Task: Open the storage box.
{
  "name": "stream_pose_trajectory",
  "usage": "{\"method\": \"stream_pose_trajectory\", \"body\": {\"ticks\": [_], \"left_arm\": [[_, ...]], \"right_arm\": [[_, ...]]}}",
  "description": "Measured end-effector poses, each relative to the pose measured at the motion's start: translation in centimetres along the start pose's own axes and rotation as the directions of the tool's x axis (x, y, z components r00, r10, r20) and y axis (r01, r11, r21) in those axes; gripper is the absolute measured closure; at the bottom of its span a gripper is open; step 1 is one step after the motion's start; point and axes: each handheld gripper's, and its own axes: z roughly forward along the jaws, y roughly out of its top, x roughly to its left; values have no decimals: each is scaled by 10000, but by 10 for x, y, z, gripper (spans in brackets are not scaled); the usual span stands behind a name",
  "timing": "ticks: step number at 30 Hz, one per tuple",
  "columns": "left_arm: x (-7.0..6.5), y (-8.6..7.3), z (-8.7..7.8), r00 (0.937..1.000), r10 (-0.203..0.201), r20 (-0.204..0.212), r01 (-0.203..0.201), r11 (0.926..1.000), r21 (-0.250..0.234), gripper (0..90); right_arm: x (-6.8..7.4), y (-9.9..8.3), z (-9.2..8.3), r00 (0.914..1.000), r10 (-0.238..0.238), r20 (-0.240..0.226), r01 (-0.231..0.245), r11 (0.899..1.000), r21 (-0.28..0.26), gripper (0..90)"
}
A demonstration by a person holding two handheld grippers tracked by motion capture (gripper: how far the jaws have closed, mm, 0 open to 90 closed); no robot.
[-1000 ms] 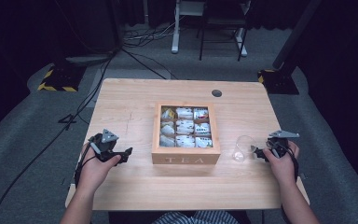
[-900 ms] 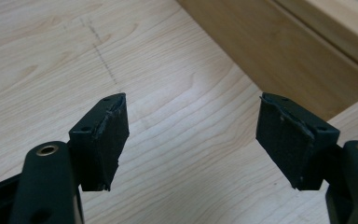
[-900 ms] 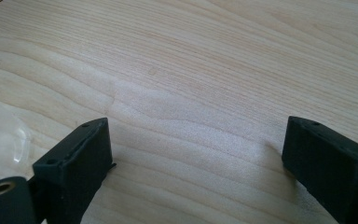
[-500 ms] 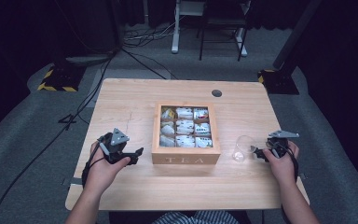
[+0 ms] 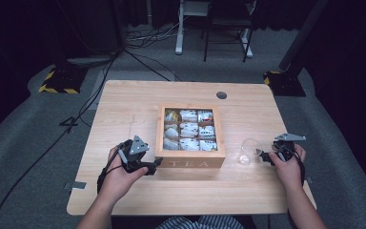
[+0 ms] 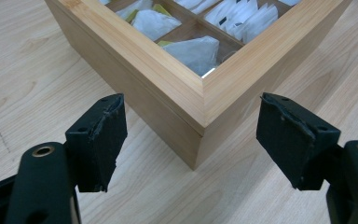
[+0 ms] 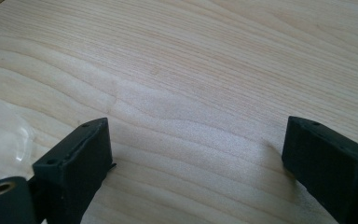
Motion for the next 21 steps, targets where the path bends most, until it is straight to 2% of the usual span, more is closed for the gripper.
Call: {"method": "stream_pose_trajectory", "body": {"ticks": [11,13,14,16,21], "left_arm": [[-7,-6,17,9993,-374,-32,374,9992,-110,252],[-7,-6,17,9995,-321,-73,320,9995,-85,257],[-8,-7,20,9990,-442,-84,440,9989,-172,257],[-8,-7,20,9994,-320,-124,319,9994,-118,254],[-9,-11,26,9987,-509,-82,509,9987,-73,258]], "right_arm": [[0,0,0,10000,-6,-12,6,10000,17,83],[0,0,0,10000,-12,-14,12,10000,19,83],[0,0,0,10000,-15,-18,15,10000,18,83],[0,0,0,10000,-15,-20,15,10000,18,83],[0,0,0,10000,-46,-38,46,10000,12,83]]}}
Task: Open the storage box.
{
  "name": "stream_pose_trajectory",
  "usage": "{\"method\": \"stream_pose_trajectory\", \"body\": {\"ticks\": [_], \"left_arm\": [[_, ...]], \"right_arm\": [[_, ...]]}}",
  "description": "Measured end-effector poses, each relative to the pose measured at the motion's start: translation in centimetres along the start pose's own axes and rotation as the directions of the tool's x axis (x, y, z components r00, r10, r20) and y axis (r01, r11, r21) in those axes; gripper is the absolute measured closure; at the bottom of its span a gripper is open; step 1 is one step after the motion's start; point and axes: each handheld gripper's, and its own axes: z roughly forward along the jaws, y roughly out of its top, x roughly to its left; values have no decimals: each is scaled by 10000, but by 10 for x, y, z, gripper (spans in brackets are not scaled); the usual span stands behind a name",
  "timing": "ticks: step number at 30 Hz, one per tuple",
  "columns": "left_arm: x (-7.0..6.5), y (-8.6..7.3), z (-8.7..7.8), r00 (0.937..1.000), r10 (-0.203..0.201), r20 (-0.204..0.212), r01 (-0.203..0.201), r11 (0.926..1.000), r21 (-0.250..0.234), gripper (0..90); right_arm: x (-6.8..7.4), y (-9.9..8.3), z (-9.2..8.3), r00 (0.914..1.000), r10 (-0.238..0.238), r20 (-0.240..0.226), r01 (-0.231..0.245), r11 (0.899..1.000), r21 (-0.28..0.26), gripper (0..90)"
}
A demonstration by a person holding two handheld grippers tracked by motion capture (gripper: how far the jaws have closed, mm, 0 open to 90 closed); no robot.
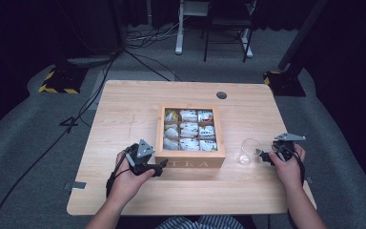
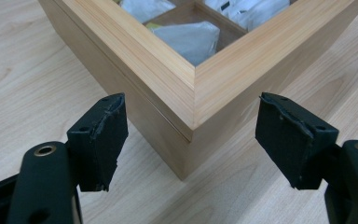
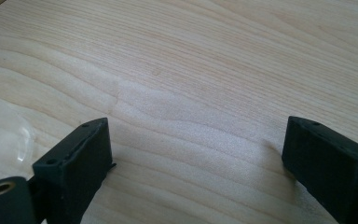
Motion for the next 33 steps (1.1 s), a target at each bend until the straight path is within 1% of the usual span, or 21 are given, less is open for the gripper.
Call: {"method": "stream_pose_trajectory", "body": {"ticks": [3,5,7,11,14,18,24,28,31,33], "left_arm": [[-1,-1,3,10000,68,-24,-67,10000,57,270],[-2,-2,3,10000,41,6,-41,10000,86,283],[-2,-2,4,9999,141,-52,-140,9998,148,303],[-2,-2,4,9998,186,-100,-184,9997,179,328],[-2,-3,3,9998,134,-175,-132,9999,65,360],[-1,-3,2,10000,9,-87,-10,10000,-52,396],[-2,-2,0,9998,160,-153,-159,9999,46,431],[-2,-2,-1,9997,167,-199,-166,9999,43,447],[-2,-1,-2,9997,210,-158,-210,9998,22,459],[-1,-1,-2,9998,169,-133,-169,9999,-12,473]], "right_arm": [[0,0,0,10000,15,-17,-15,10000,1,83],[0,0,0,10000,16,-17,-16,10000,1,83],[0,0,0,10000,6,-20,-6,10000,-2,83],[0,0,0,10000,-12,-27,12,10000,-5,83],[0,0,0,10000,6,-26,-6,10000,-13,83],[1,0,0,10000,4,-31,-4,10000,-17,83],[1,0,1,10000,-23,-48,23,10000,-13,83],[1,1,1,10000,-18,-43,18,10000,-16,83],[1,1,1,10000,-16,-42,16,10000,-14,83],[1,1,1,10000,-20,-43,20,10000,-8,83]]}}
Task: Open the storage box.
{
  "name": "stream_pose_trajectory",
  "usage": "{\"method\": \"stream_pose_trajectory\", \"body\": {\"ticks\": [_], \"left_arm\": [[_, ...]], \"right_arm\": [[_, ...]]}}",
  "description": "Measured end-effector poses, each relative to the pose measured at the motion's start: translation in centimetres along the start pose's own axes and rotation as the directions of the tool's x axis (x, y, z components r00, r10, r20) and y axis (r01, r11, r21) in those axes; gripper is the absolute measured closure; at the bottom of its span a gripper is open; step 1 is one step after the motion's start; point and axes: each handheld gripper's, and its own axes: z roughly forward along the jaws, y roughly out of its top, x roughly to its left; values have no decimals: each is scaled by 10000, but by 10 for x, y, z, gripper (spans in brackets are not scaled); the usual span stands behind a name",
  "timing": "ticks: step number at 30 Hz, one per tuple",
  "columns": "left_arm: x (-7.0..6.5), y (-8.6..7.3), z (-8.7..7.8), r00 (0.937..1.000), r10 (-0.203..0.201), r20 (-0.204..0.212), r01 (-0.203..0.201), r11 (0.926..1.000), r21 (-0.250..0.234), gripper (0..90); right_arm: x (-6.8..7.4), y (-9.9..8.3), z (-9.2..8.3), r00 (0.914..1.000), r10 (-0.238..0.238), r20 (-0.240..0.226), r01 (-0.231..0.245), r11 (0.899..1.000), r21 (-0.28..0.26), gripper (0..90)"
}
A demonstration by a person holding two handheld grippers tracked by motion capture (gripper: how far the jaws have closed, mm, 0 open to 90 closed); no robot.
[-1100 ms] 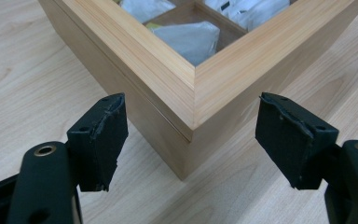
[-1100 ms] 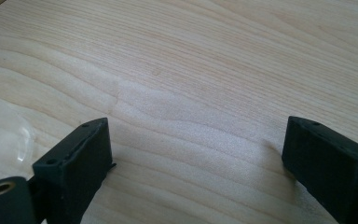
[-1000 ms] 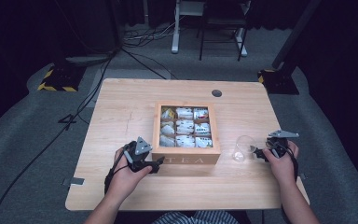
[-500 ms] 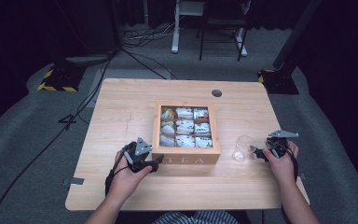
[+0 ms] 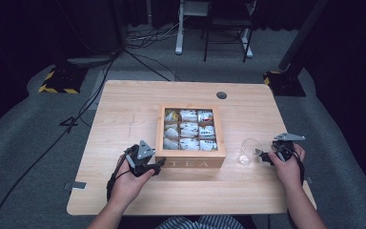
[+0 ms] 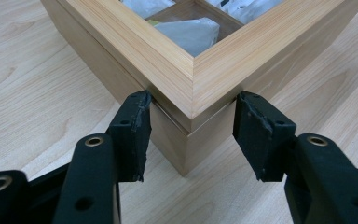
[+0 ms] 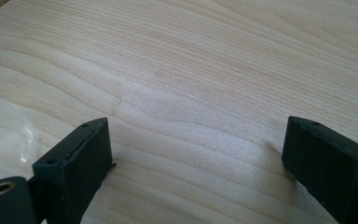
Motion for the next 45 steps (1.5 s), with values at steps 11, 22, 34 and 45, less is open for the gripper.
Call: {"method": "stream_pose_trajectory", "body": {"ticks": [11,22,34,45], "left_arm": [[1,4,-4,10000,-27,58,27,10000,-31,476],[-2,12,-9,9985,429,-335,-428,9991,52,465],[0,23,-18,9976,432,-550,-474,9959,-769,462],[3,32,-21,9976,363,-595,-435,9914,-1234,437]], "right_arm": [[1,0,0,10000,-65,-64,65,10000,10,83],[5,-3,-3,9997,-184,-185,184,9998,-4,83],[6,-7,-7,9991,-284,-316,284,9996,12,84],[7,-13,-14,9990,-312,-310,312,9995,7,83]]}}
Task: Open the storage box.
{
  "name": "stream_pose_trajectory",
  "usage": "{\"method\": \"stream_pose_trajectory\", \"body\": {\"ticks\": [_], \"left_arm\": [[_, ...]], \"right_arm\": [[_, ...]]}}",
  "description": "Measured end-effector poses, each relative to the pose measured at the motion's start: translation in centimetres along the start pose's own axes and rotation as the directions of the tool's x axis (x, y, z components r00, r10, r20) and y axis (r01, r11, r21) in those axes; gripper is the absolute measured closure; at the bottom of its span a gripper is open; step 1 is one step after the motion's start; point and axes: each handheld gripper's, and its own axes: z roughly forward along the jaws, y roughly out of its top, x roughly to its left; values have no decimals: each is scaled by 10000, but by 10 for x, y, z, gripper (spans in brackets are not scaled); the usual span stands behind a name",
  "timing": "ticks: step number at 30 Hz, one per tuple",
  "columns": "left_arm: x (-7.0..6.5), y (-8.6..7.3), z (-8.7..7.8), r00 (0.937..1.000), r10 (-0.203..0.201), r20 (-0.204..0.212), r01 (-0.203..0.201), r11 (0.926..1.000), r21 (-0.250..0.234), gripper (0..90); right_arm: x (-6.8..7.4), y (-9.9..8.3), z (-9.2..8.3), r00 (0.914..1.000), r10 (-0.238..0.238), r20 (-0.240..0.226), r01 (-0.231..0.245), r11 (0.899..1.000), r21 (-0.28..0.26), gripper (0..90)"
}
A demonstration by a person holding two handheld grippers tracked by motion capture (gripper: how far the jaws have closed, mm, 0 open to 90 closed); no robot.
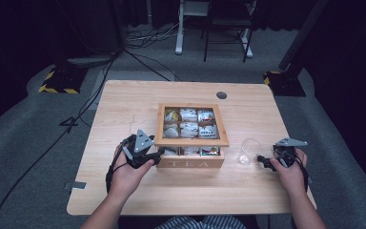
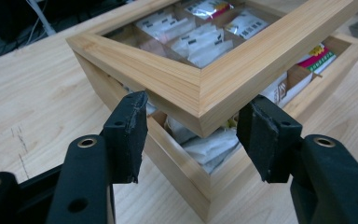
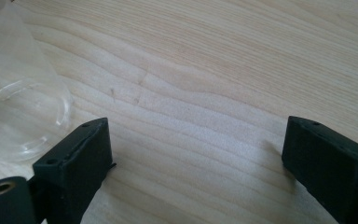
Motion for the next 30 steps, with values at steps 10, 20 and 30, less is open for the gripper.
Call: {"method": "stream_pose_trajectory", "body": {"ticks": [10,20,30], "left_arm": [[5,11,-1,10000,72,-45,-73,9995,-294,418],[8,24,-1,9996,203,-179,-216,9970,-748,386],[15,39,1,9984,442,-357,-473,9947,-915,386]], "right_arm": [[1,-7,-8,10000,53,20,-53,10000,2,84],[3,-14,-15,9998,136,126,-136,9999,-10,84],[4,-15,-16,9998,134,169,-134,9999,-20,87]]}}
